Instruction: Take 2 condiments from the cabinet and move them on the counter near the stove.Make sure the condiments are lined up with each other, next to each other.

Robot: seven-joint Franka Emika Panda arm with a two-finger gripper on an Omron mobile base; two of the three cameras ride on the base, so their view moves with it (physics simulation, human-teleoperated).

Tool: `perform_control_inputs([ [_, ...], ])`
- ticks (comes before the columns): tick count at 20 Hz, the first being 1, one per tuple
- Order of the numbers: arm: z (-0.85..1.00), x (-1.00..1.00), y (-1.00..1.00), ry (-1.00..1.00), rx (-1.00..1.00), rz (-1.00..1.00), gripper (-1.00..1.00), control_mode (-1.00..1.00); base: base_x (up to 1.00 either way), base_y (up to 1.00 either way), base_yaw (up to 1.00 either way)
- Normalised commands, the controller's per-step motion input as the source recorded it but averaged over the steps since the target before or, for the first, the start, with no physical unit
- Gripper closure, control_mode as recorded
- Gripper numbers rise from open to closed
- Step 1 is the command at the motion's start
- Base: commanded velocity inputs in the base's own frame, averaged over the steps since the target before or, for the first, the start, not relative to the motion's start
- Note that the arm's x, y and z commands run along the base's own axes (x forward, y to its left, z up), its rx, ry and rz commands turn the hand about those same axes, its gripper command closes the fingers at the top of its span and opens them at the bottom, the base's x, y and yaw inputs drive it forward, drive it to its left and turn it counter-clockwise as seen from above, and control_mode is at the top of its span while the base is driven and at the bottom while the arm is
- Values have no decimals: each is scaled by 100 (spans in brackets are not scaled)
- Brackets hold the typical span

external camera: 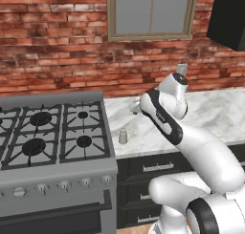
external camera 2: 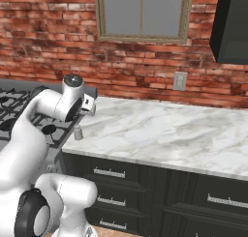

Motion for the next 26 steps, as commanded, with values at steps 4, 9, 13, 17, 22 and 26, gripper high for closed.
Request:
perform_control_inputs([
  [4, 63, -53, -6, 0, -16, -32, -100, -100, 0, 0, 0],
  [9, 23, -18, -19, 0, -3, -7, -100, -100, 0, 0, 0],
  [13, 7, -21, -27, -3, 0, 0, -100, -100, 0, 0, 0],
  [17, 47, -62, -36, -5, -1, 0, -100, -100, 0, 0, 0],
  [22, 47, -74, -25, -5, -9, 0, -100, -100, 0, 0, 0],
  [26, 32, -55, -5, -3, -14, 3, -100, -100, 0, 0, 0],
])
